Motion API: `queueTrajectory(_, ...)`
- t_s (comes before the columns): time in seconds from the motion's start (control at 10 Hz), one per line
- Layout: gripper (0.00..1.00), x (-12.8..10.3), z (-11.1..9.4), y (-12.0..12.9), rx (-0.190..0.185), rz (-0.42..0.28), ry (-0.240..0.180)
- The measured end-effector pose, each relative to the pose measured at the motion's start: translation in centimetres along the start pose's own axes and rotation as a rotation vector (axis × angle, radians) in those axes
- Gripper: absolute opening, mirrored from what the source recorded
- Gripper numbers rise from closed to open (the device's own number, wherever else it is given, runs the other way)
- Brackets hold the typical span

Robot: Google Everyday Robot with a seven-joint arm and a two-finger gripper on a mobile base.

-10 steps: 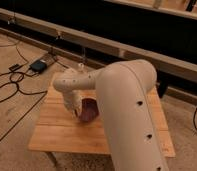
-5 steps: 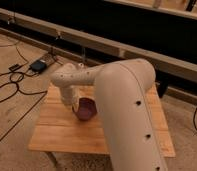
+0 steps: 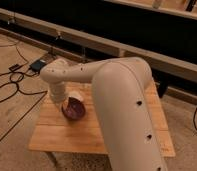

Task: Drag the ceramic bowl in a circle

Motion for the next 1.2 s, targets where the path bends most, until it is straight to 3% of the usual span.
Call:
queueTrajectory(0.2, 0.0, 2.2, 0.0, 1.9, -0.057, -0.003, 0.04)
queueTrajectory(0.4, 0.0, 4.8, 0.4, 2.2, -0.082, 0.009, 0.094)
queueTrajectory(0.8, 0.0, 9.8, 2.1, -1.0, -0.047, 0.095, 0.243)
queueTrajectory(1.2, 0.0, 10.4, 3.0, -7.6, 0.009, 0.256, 0.281)
